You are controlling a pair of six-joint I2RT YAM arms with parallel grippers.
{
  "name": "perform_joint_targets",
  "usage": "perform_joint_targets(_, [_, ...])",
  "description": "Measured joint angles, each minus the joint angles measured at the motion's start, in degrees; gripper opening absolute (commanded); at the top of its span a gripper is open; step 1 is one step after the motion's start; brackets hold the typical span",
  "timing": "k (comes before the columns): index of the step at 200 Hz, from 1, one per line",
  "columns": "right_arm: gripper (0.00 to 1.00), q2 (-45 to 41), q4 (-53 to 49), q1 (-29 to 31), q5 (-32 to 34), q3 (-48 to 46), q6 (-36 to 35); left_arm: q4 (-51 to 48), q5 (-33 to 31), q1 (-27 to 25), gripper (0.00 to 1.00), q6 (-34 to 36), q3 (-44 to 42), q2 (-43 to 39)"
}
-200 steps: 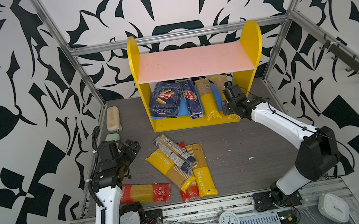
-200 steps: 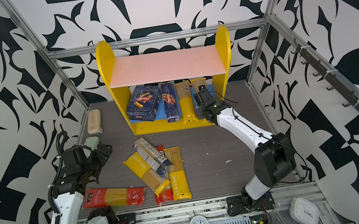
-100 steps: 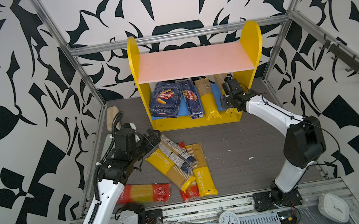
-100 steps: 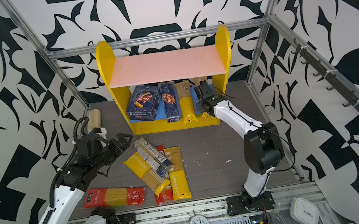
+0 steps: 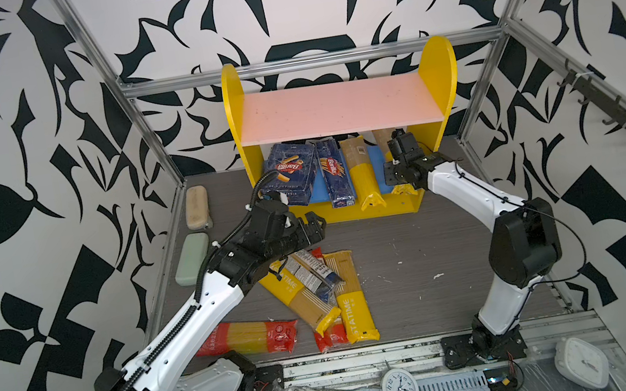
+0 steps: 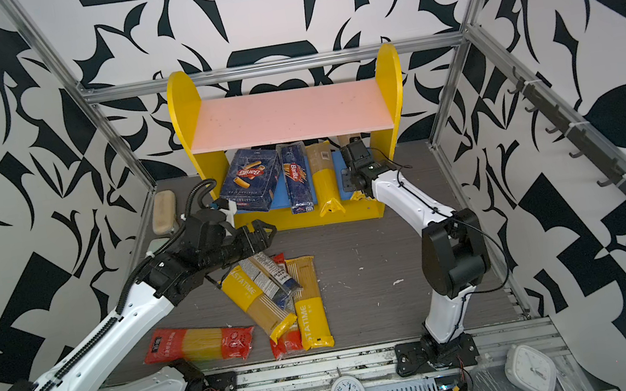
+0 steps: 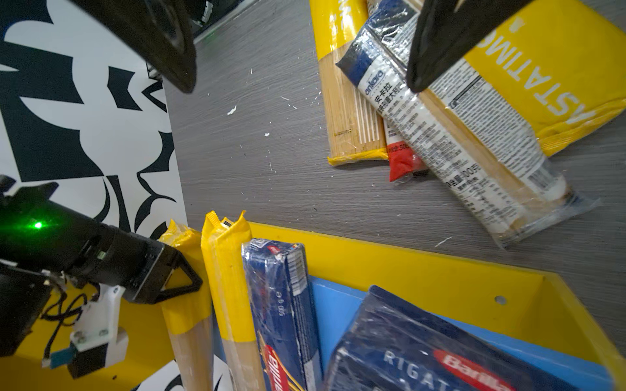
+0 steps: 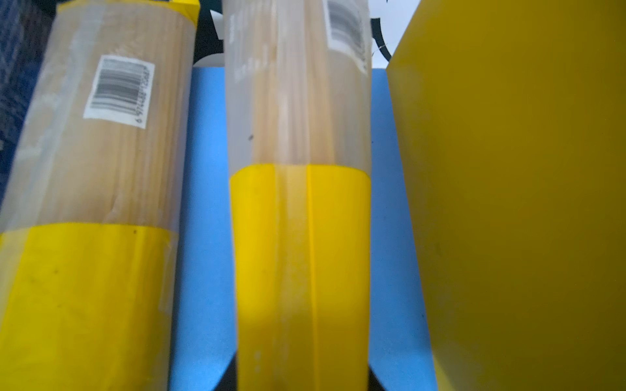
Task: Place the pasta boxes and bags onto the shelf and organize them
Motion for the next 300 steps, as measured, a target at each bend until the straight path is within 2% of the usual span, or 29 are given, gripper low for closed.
perform_joint_targets(21, [0.49,0.0,0.8,0.0,-0.4,0.4,0.5,0.5,-0.2,-1.5,1.0,0.9,1.4,1.9])
perform_joint_targets(66, [0.52,-0.5,2.6,0.0,-1.0,0.7,1.4,1.0,-0.2,-2.4,1.0,1.9,2.3,2.3])
perform_joint_targets(69, [0.56,-0.6,2.6,0.0,-1.0,0.6,1.4,1.1,-0.2,-2.4,1.0,1.9,2.4,2.3])
perform_joint_targets(78, [0.59,-1.2,2.7,0.0,-1.2,0.5,1.6,1.2,-0.2,-2.6,1.0,2.0,2.7,2.3])
perform_joint_targets(80, [0.63,-1.4,2.6,0.0,-1.2,0.4,1.5,1.2,-0.2,-2.6,1.0,2.0,2.8,2.3])
perform_joint_targets(84, [0.83,-1.8,2.7,0.0,-1.3,0.3,1.9,1.3,-0.1,-2.7,1.0,2.1,3.0,2.3])
perform_joint_targets(88, [0.88,-2.3,2.7,0.0,-1.4,0.1,2.1,1.3,-0.1,-2.8,1.0,2.1,3.1,2.3])
perform_joint_targets(137, [0.9,-9.4,2.7,0.0,-2.3,-2.8,2.7,1.7,0.5,-3.5,0.99,2.6,3.8,2.6])
perform_joint_targets(182, [0.92,-17.3,-0.1,0.0,-4.5,-9.2,3.9,0.3,-0.2,-4.5,0.99,2.8,3.8,2.1])
perform_joint_targets(201, [0.98,-21.6,-2.3,0.0,-6.3,-11.0,4.2,-0.9,-0.7,-4.9,0.99,2.8,3.8,0.3])
perform_joint_targets(216, [0.99,-25.2,-3.8,0.8,-7.5,-12.1,4.6,-1.8,-1.3,-5.3,0.99,2.6,3.6,-2.1])
perform_joint_targets(234, [0.99,-29.2,-5.9,4.6,-7.0,-13.2,4.9,-2.8,-1.7,-5.8,0.99,2.2,2.7,-6.1])
perform_joint_targets(262, [0.99,-34.0,-7.5,15.1,-6.4,-16.1,6.1,-5.5,-3.2,-6.4,0.99,1.4,1.4,-12.3])
perform_joint_targets(300, [0.99,-32.7,-7.5,25.1,-5.6,-20.2,8.2,-12.7,-7.1,-6.7,0.99,0.8,1.1,-19.9])
